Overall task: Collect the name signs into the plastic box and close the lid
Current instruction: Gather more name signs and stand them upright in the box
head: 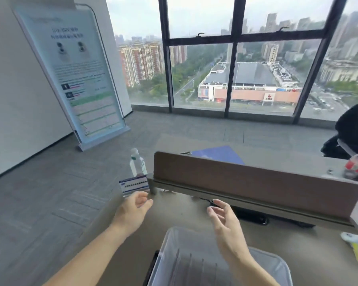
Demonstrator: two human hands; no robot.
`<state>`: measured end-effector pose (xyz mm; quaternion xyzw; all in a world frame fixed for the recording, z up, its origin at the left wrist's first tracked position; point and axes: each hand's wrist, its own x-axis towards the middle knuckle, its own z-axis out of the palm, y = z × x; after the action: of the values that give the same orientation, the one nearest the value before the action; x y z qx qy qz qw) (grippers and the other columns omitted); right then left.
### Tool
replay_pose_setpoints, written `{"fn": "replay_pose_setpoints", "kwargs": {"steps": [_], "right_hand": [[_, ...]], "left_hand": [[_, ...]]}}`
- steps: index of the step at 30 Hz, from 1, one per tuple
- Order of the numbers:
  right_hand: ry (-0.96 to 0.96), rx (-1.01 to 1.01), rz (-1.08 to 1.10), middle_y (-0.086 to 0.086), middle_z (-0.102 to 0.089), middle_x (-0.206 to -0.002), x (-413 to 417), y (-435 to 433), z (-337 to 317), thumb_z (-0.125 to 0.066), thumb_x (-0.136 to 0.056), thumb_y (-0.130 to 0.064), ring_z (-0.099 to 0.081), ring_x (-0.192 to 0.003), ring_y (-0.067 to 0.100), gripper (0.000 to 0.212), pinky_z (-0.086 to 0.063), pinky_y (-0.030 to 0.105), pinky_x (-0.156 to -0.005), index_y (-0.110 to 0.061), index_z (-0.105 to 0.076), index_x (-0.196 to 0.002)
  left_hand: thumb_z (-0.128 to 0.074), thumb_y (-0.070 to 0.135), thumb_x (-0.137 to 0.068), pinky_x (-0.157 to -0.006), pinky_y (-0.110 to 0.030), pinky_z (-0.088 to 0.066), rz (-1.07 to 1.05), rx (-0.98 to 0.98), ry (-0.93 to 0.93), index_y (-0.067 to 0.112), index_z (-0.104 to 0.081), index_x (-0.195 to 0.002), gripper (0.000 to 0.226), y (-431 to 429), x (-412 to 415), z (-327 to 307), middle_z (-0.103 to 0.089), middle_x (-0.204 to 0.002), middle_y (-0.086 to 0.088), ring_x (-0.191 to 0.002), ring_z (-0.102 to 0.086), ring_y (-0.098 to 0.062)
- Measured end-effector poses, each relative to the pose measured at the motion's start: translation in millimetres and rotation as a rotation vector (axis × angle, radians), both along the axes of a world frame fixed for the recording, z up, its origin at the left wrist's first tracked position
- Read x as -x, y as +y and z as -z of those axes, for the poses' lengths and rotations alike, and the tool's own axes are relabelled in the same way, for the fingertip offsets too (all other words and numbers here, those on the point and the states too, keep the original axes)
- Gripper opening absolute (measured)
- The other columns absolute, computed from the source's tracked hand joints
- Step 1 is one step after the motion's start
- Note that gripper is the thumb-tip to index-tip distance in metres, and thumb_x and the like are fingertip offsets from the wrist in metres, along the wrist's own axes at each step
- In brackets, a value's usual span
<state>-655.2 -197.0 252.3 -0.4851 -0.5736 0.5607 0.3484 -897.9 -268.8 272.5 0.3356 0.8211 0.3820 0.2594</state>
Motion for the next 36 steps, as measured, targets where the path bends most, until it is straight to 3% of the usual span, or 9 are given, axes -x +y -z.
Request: {"fn": "replay_pose_setpoints", "kwargs": {"steps": [7, 12, 14, 19, 23, 28, 31, 34, 36], "right_hand": [[-0.11, 0.018, -0.061, -0.011, -0.071, -0.108, 130.2, 32.0, 33.0, -0.065, -0.095, -0.03, -0.066, -0.103, 0.0, 0.023, -0.049, 0.018, -0.084, -0.034, -0.06, -0.118], [-0.193, 0.117, -0.076, -0.007, -0.07, -0.107, 239.2, 66.3, 83.4, -0.067, -0.094, -0.027, -0.067, -0.102, 0.005, 0.026, -0.055, 0.037, -0.097, -0.028, -0.06, -0.119], [-0.214, 0.146, -0.1, -0.007, -0.069, -0.105, 274.9, 75.9, 101.7, -0.066, -0.095, -0.027, -0.067, -0.104, 0.009, 0.026, -0.055, 0.038, -0.098, -0.025, -0.059, -0.12], [-0.249, 0.223, -0.069, -0.007, -0.067, -0.11, 331.7, 88.9, 134.9, -0.066, -0.095, -0.032, -0.065, -0.105, 0.011, 0.031, -0.055, 0.039, -0.099, -0.024, -0.06, -0.124], [-0.245, 0.244, -0.058, -0.009, -0.067, -0.109, 362.1, 106.5, 152.4, -0.066, -0.095, -0.031, -0.064, -0.104, 0.005, 0.031, -0.054, 0.04, -0.101, -0.024, -0.062, -0.124], [-0.234, 0.235, -0.058, -0.008, -0.068, -0.109, 387.9, 127.9, 178.4, -0.067, -0.094, -0.03, -0.065, -0.103, 0.007, 0.028, -0.054, 0.041, -0.1, -0.024, -0.063, -0.121], [-0.241, 0.233, -0.055, -0.007, -0.069, -0.109, 395.8, 137.2, 197.9, -0.068, -0.093, -0.032, -0.065, -0.104, 0.009, 0.028, -0.055, 0.041, -0.1, -0.025, -0.063, -0.12], [-0.239, 0.24, -0.053, -0.005, -0.069, -0.108, 400.3, 144.6, 215.6, -0.068, -0.093, -0.032, -0.065, -0.103, 0.008, 0.03, -0.054, 0.042, -0.1, -0.023, -0.064, -0.12], [-0.242, 0.249, -0.056, -0.005, -0.069, -0.109, 402.5, 147.4, 222.3, -0.068, -0.093, -0.033, -0.064, -0.104, 0.007, 0.032, -0.054, 0.042, -0.1, -0.022, -0.063, -0.122]], "left_hand": [[-0.064, 0.025, -0.098, -0.086, -0.03, -0.041, -0.011, 0.104, 0.004, 0.014, -0.063, -0.125, 0.03, 51.3, 144.5, 59.7, -0.067, -0.123, -0.005, -0.102, -0.057, -0.017], [-0.063, 0.025, -0.098, -0.087, -0.032, -0.043, -0.042, 0.118, -0.112, 0.012, -0.062, -0.126, 0.03, 82.0, 224.2, 116.0, -0.066, -0.123, -0.008, -0.105, -0.057, -0.021], [-0.064, 0.024, -0.097, -0.09, -0.031, -0.044, -0.035, 0.127, -0.105, 0.013, -0.062, -0.125, 0.029, 91.3, 249.4, 134.0, -0.067, -0.122, -0.006, -0.107, -0.059, -0.021], [-0.067, 0.024, -0.095, -0.089, -0.032, -0.048, -0.026, 0.159, -0.027, 0.015, -0.059, -0.13, 0.037, 112.2, 300.7, 164.7, -0.066, -0.129, -0.005, -0.112, -0.063, -0.021], [-0.066, 0.022, -0.095, -0.099, -0.037, -0.044, -0.012, 0.171, 0.089, 0.015, -0.051, -0.14, 0.047, 133.3, 322.5, 176.7, -0.052, -0.144, -0.008, -0.127, -0.054, -0.027], [-0.068, 0.017, -0.094, -0.104, -0.036, -0.041, 0.005, 0.165, 0.078, 0.017, -0.044, -0.146, 0.058, 159.4, 334.8, 208.9, -0.039, -0.154, -0.007, -0.133, -0.048, -0.027], [-0.068, 0.019, -0.093, -0.094, -0.038, -0.047, 0.012, 0.182, 0.067, 0.017, -0.055, -0.136, 0.045, 170.8, 343.1, 237.2, -0.057, -0.131, -0.01, -0.12, -0.056, -0.03], [-0.064, 0.018, -0.096, -0.062, -0.031, -0.044, -0.008, 0.12, 0.106, 0.017, -0.066, -0.105, 0.009, 174.5, 348.6, 255.8, -0.067, -0.088, -0.004, -0.089, -0.067, -0.032], [-0.062, 0.019, -0.098, -0.052, -0.027, -0.038, 0.01, 0.068, 0.146, 0.018, -0.065, -0.093, 0.007, 169.6, 351.3, 261.6, -0.068, -0.075, 0.0, -0.073, -0.065, -0.027]]}}
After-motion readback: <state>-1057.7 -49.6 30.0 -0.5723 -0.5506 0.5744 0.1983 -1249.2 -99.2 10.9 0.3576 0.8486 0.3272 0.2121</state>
